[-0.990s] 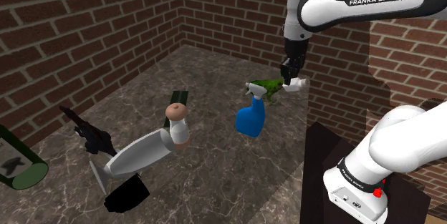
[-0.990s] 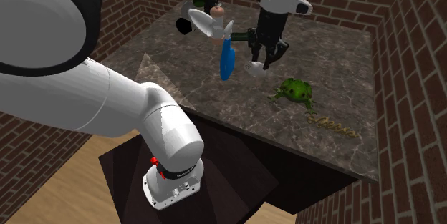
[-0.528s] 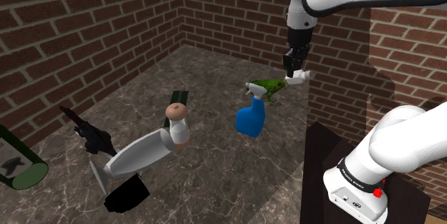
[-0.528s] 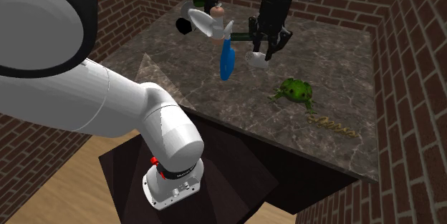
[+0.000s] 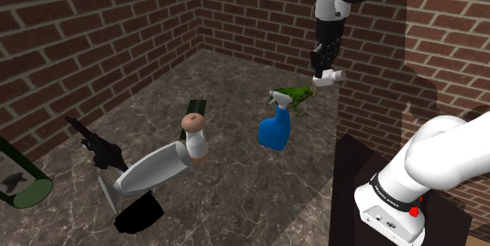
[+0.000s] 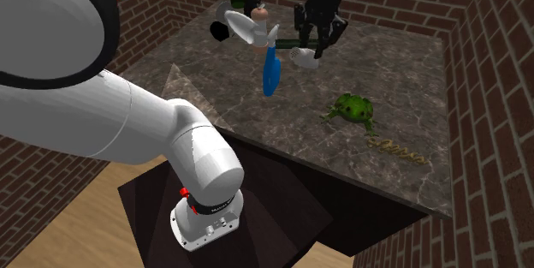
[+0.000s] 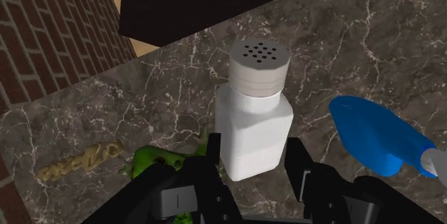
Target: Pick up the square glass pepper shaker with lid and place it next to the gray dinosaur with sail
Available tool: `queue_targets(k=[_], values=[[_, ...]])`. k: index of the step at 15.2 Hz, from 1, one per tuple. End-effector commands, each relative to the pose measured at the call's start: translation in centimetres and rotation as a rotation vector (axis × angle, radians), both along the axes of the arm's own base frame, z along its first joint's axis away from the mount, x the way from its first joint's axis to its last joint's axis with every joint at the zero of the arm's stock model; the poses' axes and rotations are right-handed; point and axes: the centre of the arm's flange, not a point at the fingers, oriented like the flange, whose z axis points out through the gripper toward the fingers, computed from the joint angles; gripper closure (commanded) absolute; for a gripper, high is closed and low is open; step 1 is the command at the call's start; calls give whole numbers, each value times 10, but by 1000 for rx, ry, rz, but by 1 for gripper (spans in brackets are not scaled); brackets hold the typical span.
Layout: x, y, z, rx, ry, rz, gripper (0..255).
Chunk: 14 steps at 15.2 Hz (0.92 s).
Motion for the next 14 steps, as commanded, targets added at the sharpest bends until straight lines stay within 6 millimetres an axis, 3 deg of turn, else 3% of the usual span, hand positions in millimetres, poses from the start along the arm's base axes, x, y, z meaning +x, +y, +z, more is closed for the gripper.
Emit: queue_targets(k=[1, 14], values=[[2, 23, 0, 0, 0, 0, 255], [13, 194, 0, 0, 0, 0, 255]])
